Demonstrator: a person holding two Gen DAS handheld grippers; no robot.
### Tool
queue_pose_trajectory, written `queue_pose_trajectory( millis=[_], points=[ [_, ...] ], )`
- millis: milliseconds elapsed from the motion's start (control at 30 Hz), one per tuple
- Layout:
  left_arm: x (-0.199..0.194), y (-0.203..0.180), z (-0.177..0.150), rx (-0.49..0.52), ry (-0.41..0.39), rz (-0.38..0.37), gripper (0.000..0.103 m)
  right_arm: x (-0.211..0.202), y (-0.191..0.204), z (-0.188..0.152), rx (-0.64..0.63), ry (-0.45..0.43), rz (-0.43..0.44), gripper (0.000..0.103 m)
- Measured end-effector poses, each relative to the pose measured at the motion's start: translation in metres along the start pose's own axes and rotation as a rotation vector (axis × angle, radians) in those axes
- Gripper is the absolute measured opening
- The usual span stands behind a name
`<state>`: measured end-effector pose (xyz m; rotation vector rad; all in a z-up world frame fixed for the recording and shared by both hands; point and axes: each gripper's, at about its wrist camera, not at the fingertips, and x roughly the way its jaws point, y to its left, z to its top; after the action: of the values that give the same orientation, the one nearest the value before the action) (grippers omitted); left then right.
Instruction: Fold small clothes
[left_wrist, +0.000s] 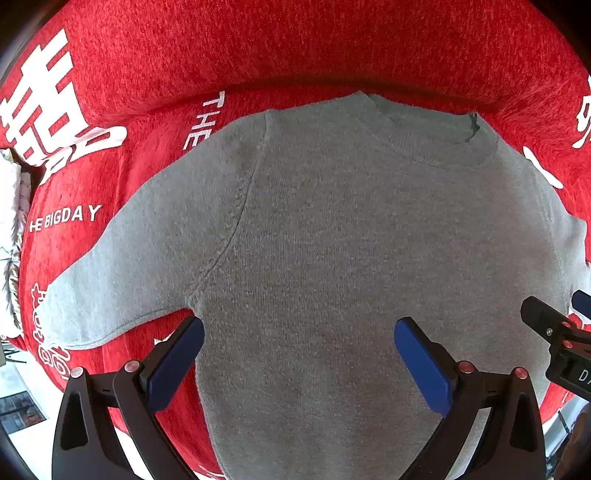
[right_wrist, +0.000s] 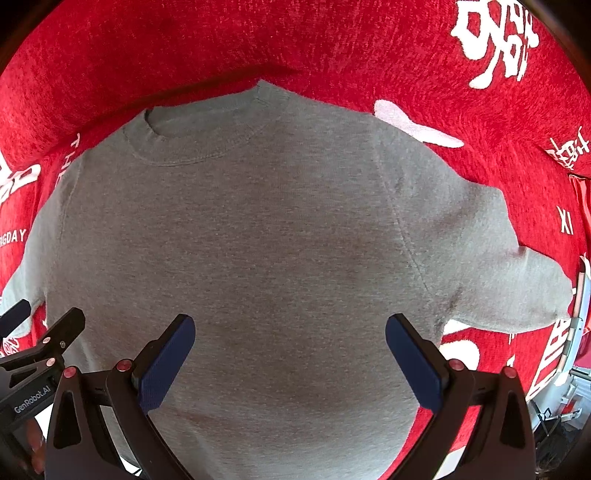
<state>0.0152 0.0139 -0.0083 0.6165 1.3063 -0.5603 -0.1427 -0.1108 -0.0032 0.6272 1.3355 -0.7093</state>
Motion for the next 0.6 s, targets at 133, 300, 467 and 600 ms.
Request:
queue_pose_trajectory(
  millis=[133, 300, 467, 600],
  points=[
    [0.0002, 0.0010, 0.0008, -0.004, 0.002, -0.002, 0.103, 0.0010, 0.0043, 0.0004, -0.002, 0.000, 0.002, 0.103],
    [0.0008, 0.0023, 0.0012, -0.004, 0.004, -0.004, 0.103, 0.0009, 0.0052, 0.0001, 0.000, 0.000, 0.001, 0.103],
    [0.0015, 0.0034, 0.0007, -0.002, 0.010, 0.004, 0.103, 0.0011, 0.0075, 0.0003, 0.000, 0.002, 0.001, 0.103],
    [0.0027, 0.0054, 0.0003, -0.002, 0.016, 0.013, 0.103, 0.0010, 0.0076, 0.0008, 0.001, 0.000, 0.002, 0.103]
  ],
)
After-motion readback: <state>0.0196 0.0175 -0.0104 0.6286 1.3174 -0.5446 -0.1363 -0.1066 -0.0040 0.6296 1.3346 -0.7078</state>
